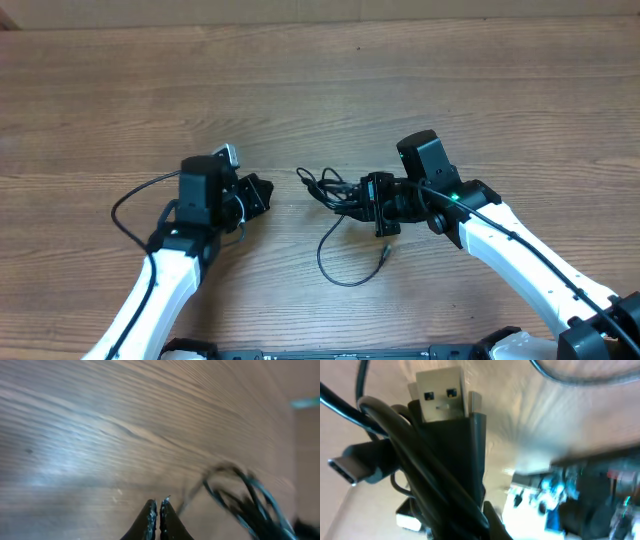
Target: Untangle cables
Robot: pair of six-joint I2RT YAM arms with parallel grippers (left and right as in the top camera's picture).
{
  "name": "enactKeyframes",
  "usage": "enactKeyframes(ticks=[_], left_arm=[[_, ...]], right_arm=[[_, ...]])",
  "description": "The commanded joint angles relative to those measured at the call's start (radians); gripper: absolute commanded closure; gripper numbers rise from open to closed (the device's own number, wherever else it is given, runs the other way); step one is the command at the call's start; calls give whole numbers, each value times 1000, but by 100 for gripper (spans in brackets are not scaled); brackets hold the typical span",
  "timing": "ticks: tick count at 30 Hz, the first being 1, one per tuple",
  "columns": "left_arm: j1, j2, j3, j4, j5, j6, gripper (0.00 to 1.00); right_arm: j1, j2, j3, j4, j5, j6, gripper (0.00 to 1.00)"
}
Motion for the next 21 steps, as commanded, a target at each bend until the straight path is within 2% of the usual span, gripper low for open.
enactKeyframes(ticks=[1, 7, 9, 11, 13, 14, 17, 21], left_arm=[[19, -77, 3, -52, 135, 72, 92], [24, -129, 2, -130, 137, 71, 93], [25, -133, 2, -150, 135, 72, 93], [25, -132, 3, -168, 131, 72, 93], [24, -132, 3, -186, 130, 72, 92], [25, -132, 3, -192, 130, 72, 93], [24, -132, 3, -206, 130, 71, 93], [24, -132, 2, -211, 132, 71, 94]], right_arm=[[-7, -21, 18, 7, 109, -423, 96], [-6, -21, 18, 96, 4, -635, 96], [-7, -21, 18, 103, -41, -638, 95], [-7, -21, 18, 103, -103, -637, 85], [-7, -21, 18, 103, -158, -638, 86], [-7, -21, 18, 103, -176, -637, 96], [-6, -21, 18, 95, -197, -632, 96], [-7, -21, 18, 95, -207, -502, 96]])
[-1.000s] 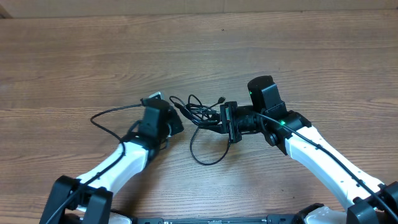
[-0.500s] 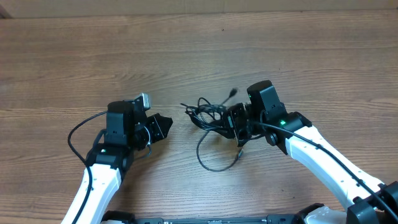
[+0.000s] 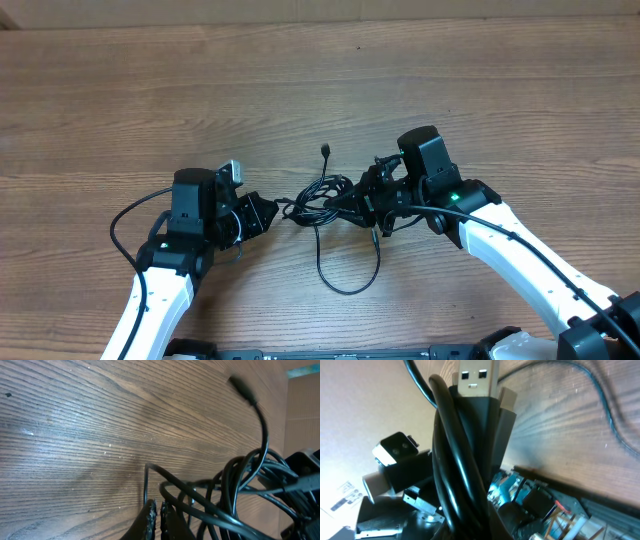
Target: Untangle cables
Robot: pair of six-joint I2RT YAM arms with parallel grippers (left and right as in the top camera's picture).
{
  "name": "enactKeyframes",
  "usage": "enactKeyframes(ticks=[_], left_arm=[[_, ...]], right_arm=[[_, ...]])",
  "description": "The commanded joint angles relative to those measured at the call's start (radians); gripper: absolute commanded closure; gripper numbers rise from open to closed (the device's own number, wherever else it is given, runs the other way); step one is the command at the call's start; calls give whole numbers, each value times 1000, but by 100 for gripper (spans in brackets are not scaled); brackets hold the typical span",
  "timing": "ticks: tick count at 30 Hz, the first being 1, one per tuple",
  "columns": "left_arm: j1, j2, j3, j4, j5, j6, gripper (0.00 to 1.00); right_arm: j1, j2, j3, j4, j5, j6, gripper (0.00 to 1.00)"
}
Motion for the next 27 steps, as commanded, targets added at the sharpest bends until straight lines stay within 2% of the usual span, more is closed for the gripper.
enactKeyframes(ticks=[1, 3, 5, 10, 12, 14, 15, 19, 23, 27], left_arm=[[11, -13, 2, -1, 15, 26, 94], [11, -13, 3, -8, 14, 26, 93], [11, -13, 2, -18, 5, 26, 92], [11, -13, 2, -31, -31, 27, 91], [11, -13, 2, -31, -45, 27, 90], [11, -13, 2, -30, -54, 26, 86], [11, -13, 3, -30, -61, 26, 85], [11, -13, 2, -31, -94, 27, 84], [12, -13, 3, -20, -93, 43, 82], [12, -14, 3, 36, -40, 146, 82]], right_arm=[[-6, -21, 18, 5, -59, 121, 96], [-6, -21, 18, 5, -58, 167, 96], [-6, -21, 18, -2, -50, 111, 96], [-5, -21, 18, -16, 82, -333, 96], [-5, -21, 18, -45, 157, -463, 96], [-3, -21, 18, -74, 227, -683, 96], [-2, -21, 18, -80, 225, -776, 96], [-3, -21, 18, -67, 116, -983, 96], [-3, -21, 18, -48, 31, -1122, 96], [-3, -21, 18, -52, 15, -1157, 96]])
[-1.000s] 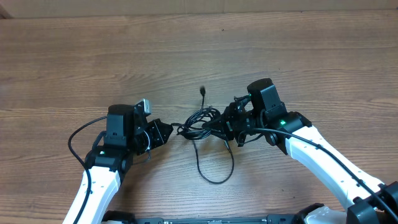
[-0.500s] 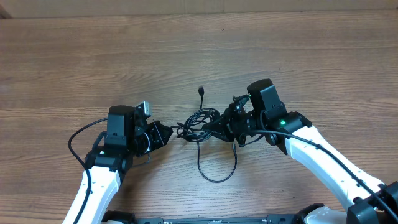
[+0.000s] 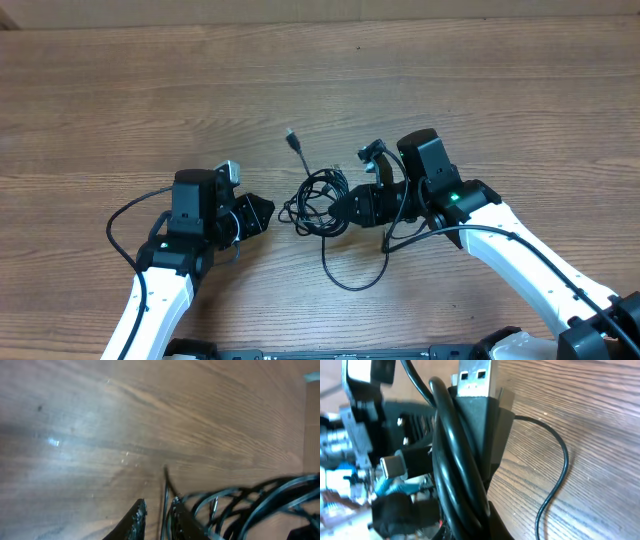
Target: Untangle cables
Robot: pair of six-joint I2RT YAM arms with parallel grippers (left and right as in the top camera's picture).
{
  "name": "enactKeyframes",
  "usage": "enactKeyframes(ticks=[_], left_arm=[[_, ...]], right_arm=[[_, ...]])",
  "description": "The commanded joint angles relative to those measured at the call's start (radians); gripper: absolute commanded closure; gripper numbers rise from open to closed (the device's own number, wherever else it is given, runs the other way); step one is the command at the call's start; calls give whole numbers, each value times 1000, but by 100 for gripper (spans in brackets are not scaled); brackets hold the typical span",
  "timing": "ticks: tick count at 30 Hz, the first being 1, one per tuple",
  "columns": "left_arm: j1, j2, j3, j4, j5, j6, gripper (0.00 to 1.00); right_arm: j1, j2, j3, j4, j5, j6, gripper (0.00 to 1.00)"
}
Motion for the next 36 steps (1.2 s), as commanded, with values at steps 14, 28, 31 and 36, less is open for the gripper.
enactKeyframes(ticks=[14, 28, 31, 36], left_arm=[[68, -22, 50, 267, 206, -47, 43], [68, -21, 50, 337, 235, -179, 31], [63, -20, 50, 386, 236, -179, 37], [20, 0, 50, 446, 235, -187, 43]], right_arm=[[-3, -21, 18, -69, -56, -172, 96], [-3, -21, 18, -70, -50, -171, 96], [-3, -21, 18, -70, -59, -171, 96], [-3, -21, 18, -69, -121, -171, 96]])
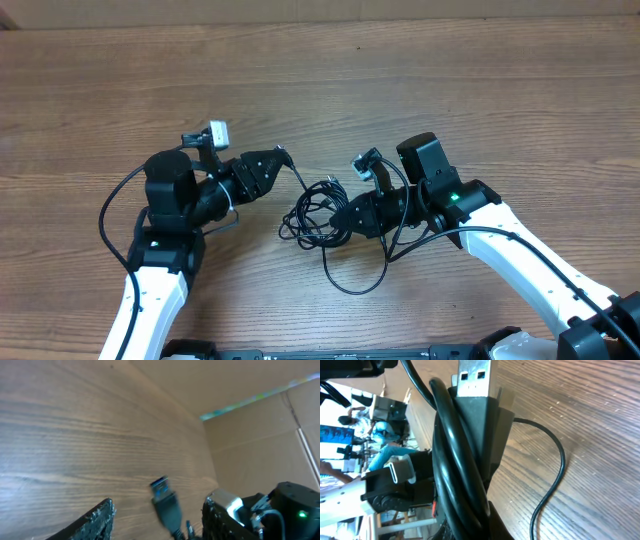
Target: Untangle cables
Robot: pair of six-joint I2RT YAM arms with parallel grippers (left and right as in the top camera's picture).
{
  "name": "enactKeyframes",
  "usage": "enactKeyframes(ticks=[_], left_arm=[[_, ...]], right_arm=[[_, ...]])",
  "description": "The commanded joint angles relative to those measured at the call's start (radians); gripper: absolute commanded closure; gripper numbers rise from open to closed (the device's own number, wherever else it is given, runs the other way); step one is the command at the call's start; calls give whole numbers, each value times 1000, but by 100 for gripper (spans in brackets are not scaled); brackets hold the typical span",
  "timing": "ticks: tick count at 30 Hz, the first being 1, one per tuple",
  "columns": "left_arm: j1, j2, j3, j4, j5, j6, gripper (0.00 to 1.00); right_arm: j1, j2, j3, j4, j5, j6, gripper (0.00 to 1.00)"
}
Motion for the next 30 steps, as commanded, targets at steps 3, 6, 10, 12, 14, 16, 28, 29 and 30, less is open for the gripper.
enactKeyframes(ticks=[3, 6, 10, 12, 14, 16, 28, 29, 30], left_arm=[[-59, 33, 21, 15, 0, -14, 43], [-68, 65, 21, 18, 1, -15, 56], [-65, 77, 21, 29, 0, -21, 66], [-65, 76, 21, 55, 0, -21, 63], [-65, 76, 21, 87, 1, -22, 58], [-65, 76, 21, 113, 1, -22, 53], [-65, 76, 21, 118, 31, -21, 68], [-65, 76, 21, 115, 31, -21, 68], [-65, 76, 21, 111, 31, -21, 68]], right_arm=[[-3, -21, 18, 9, -126, -19, 96], [-3, -21, 18, 8, -143, -19, 96], [-3, -21, 18, 8, -142, -19, 96], [-3, -21, 18, 8, -142, -18, 96], [-3, -21, 18, 8, -142, -19, 96], [-3, -21, 18, 7, -142, -18, 96], [-3, -21, 18, 3, -130, -18, 96], [-3, -21, 18, 3, -123, -18, 96], [-3, -21, 18, 4, -121, -18, 96]])
